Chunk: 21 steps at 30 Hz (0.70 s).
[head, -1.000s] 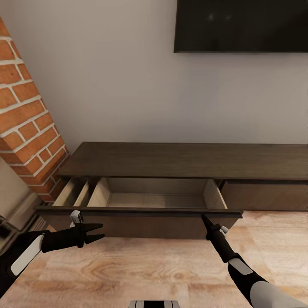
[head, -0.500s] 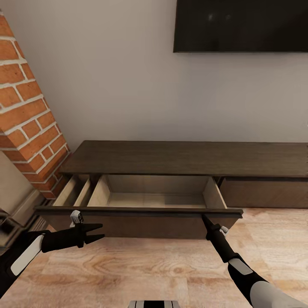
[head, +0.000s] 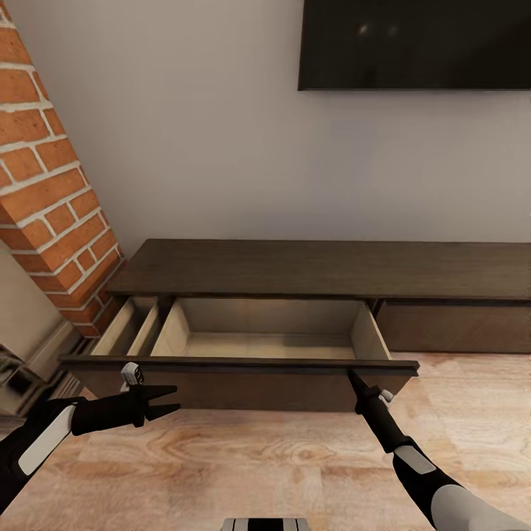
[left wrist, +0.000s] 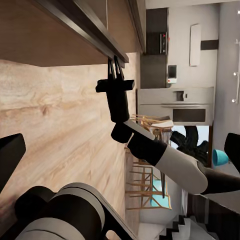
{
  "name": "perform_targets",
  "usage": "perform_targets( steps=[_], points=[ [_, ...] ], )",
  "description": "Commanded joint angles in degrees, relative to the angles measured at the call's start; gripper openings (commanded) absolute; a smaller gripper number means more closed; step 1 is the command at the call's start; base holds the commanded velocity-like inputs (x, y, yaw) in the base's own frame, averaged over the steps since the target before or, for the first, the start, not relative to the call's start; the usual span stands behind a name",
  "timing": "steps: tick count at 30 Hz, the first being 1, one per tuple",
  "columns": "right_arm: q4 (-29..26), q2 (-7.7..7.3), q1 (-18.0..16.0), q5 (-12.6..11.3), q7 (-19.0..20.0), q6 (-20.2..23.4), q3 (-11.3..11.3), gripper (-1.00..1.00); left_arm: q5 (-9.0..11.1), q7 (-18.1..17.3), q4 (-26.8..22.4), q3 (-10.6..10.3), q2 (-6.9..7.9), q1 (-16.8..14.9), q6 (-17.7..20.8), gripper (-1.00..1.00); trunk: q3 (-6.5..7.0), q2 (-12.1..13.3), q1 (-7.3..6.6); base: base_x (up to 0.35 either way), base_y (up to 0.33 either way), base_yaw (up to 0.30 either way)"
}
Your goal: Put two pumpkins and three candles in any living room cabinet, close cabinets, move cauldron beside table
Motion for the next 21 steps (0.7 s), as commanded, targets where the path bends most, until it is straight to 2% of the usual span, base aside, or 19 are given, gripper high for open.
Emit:
perform_targets(
  steps=[1,21],
  points=[
    [0.1,-0.07,0.0,-0.6,0.1,0.2,0.2,-1.0,0.3,-0.1,0.0,-0.2,0.06,0.0,0.3,1.0,-0.06,0.0,-0.01,-0.027,0.0,0.0],
    [0.1,-0.07,0.0,-0.5,0.1,0.2,0.2,-1.0,0.2,-0.1,0.0,-0.2,0.15,0.0,0.3,1.0,-0.06,0.0,-0.01,-0.069,0.0,0.0]
  ],
)
